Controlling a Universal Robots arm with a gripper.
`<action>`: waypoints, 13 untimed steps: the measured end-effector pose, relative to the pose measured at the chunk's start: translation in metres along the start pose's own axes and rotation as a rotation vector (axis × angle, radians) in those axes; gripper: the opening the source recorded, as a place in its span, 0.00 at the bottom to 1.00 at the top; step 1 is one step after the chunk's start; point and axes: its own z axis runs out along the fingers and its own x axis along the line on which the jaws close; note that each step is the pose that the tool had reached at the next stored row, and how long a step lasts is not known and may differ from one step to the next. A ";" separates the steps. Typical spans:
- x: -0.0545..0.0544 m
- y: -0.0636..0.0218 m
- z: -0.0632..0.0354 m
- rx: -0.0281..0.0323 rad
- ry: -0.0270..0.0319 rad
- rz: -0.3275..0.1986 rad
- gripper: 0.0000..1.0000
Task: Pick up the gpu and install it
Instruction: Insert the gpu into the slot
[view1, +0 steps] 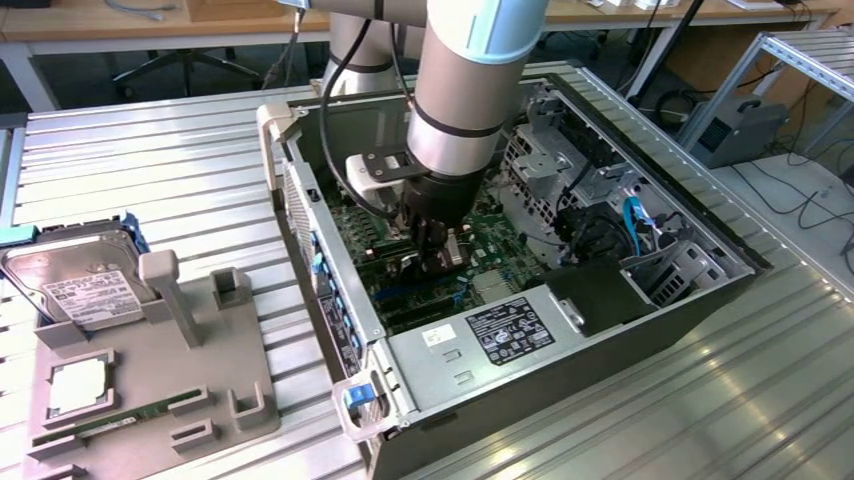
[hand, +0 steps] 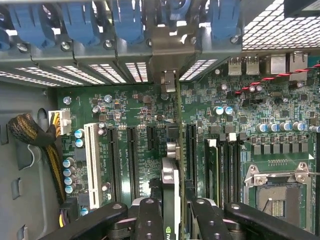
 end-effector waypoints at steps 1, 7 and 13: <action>0.000 0.0000 0.0001 0.0001 -0.0001 0.000 0.27; 0.000 0.0000 0.0003 0.0002 -0.0005 0.000 0.27; 0.000 0.0000 0.0003 0.0002 -0.0007 0.000 0.34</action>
